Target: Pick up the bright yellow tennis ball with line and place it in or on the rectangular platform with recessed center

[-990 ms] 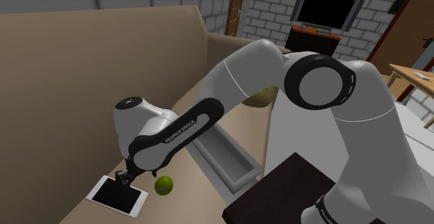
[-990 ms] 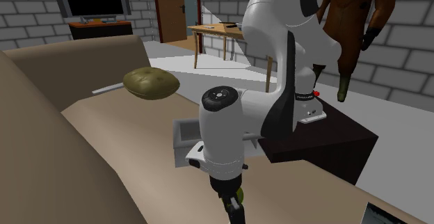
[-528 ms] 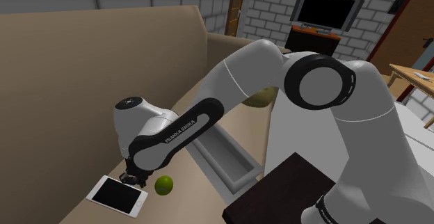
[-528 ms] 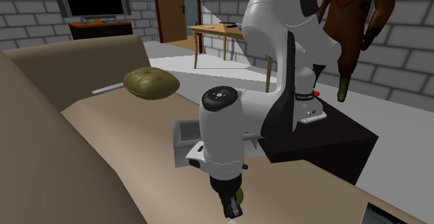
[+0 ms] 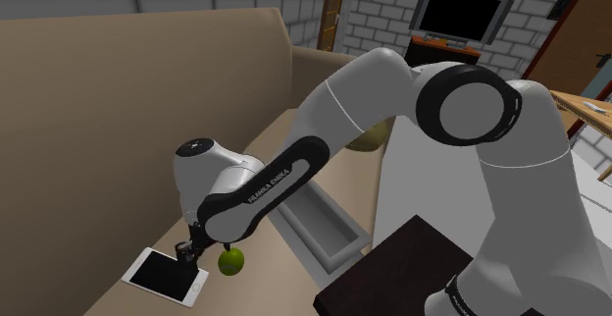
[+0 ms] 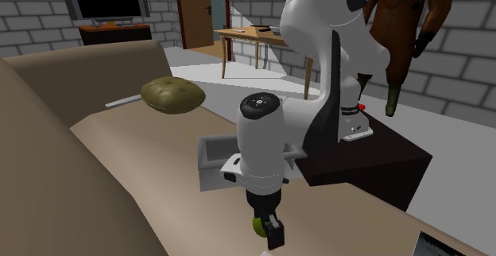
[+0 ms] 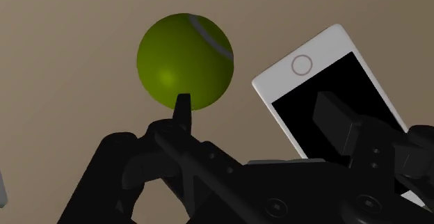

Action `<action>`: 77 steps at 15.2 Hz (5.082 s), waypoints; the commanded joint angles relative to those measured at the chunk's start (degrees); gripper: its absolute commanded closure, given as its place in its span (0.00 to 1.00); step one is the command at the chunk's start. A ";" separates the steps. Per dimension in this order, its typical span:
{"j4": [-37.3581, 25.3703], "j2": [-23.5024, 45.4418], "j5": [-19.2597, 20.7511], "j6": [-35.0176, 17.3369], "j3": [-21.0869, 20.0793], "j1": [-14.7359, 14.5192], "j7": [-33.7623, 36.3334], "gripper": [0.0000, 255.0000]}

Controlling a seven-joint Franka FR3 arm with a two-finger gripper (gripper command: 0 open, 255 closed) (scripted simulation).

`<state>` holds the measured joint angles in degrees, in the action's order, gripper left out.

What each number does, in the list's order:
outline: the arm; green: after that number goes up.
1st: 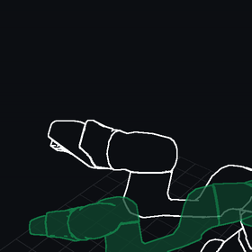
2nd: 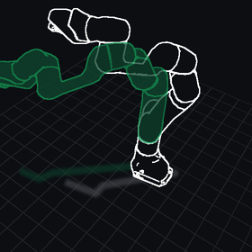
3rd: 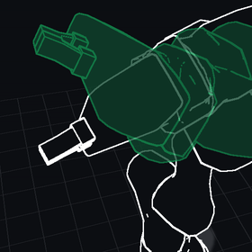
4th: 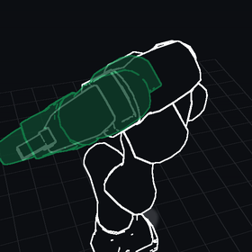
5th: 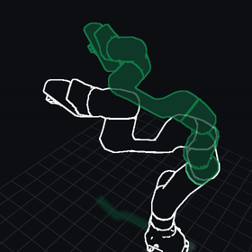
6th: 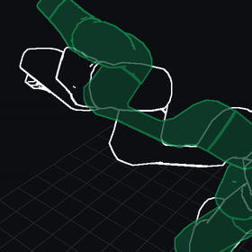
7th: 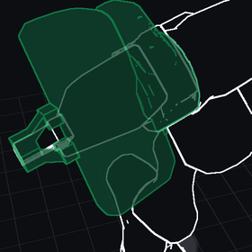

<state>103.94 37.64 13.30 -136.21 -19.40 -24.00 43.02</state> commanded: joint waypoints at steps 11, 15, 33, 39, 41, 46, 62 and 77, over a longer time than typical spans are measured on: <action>12.09 -2.87 2.66 -8.71 1.82 0.70 1.65 0.00; 12.09 -2.87 2.65 -8.71 1.83 0.69 1.64 0.00; 12.70 -5.52 1.56 -6.71 0.81 1.46 0.96 1.00; 13.25 -9.36 -0.20 -3.53 -0.61 2.53 -0.13 1.00; 13.33 -10.59 -0.81 -2.42 -1.05 2.86 -0.51 1.00; 13.30 -13.58 -2.34 0.43 -2.06 3.61 -1.47 1.00; 11.08 -21.93 -6.88 10.38 -4.28 5.31 -4.31 1.00; 29.62 -37.86 -13.72 6.49 -0.15 14.23 -20.85 1.00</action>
<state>133.56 -0.24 -0.43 -129.72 -19.52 -9.75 22.11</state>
